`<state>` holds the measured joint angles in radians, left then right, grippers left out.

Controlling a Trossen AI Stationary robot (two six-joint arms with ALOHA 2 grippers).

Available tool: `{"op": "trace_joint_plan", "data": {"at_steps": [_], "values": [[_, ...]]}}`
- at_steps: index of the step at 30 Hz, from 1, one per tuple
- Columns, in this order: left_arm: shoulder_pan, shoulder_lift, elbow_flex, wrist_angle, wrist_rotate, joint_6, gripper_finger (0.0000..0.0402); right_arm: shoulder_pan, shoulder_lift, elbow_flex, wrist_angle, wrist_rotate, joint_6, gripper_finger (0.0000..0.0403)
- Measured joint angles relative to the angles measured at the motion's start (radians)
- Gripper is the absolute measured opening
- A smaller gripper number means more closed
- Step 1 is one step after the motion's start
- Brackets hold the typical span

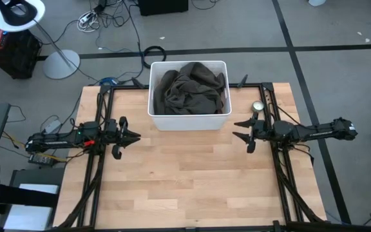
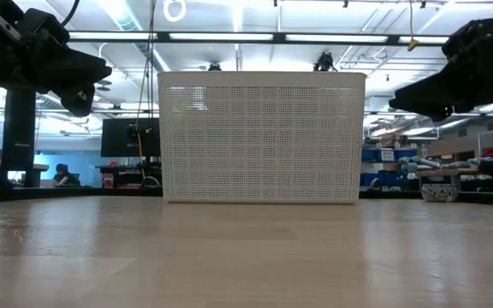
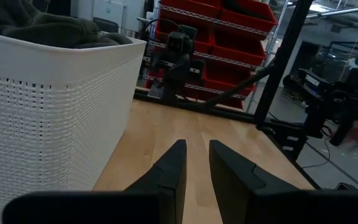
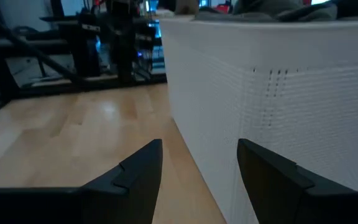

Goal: Sort clothes
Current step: Return to Home Position

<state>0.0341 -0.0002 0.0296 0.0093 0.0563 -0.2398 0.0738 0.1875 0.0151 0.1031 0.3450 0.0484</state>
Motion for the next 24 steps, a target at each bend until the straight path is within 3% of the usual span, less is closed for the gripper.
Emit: {"op": "trace_joint_plan", "data": {"at_steps": [24], "values": [[0.0, 0.0, 0.0, 0.0, 0.0, 0.0, 0.0073, 0.0, 0.0, 0.003, 0.028, -0.001, 0.001, 0.0208]]}}
